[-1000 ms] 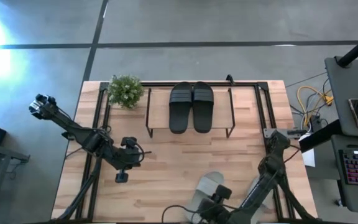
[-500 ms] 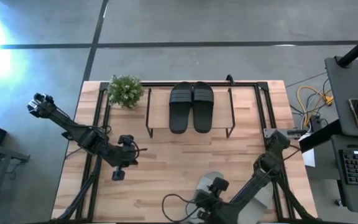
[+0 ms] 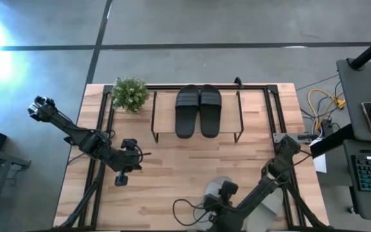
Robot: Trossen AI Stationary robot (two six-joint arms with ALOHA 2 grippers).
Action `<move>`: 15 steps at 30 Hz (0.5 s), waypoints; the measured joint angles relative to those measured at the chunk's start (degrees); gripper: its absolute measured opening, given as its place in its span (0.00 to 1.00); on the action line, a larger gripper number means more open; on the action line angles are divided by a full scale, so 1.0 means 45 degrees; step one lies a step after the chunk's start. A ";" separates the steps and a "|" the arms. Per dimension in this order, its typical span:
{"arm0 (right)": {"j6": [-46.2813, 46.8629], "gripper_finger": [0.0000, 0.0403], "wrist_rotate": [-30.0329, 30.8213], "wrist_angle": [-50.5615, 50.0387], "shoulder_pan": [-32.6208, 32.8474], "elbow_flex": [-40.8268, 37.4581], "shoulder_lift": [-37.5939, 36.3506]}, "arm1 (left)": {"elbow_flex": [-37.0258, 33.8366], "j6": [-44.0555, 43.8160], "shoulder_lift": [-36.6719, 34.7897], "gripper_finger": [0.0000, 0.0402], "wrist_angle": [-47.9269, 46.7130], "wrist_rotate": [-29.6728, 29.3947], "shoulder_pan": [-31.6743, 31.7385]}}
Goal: Pick and place slides into the shelf
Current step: Move the left gray slides to the center of the table
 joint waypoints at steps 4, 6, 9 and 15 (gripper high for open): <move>-0.1200 0.27 0.0156 -0.0015 -0.0577 -0.0239 0.0000 | 0.0000 -0.0001 -0.0029 0.00 0.0000 0.0000 0.0000; -0.2039 0.16 0.0676 0.0003 -0.0884 -0.0267 0.0003 | 0.0000 -0.0007 -0.0026 0.00 0.0001 0.0000 0.0000; -0.3264 0.05 0.1651 0.0150 -0.1354 -0.0272 0.0005 | 0.0000 -0.0016 -0.0026 0.00 0.0005 -0.0005 0.0000; -0.5460 0.04 0.3794 0.0666 -0.2317 0.0190 -0.0074 | 0.0000 -0.0026 -0.0026 0.00 0.0010 -0.0596 -0.0005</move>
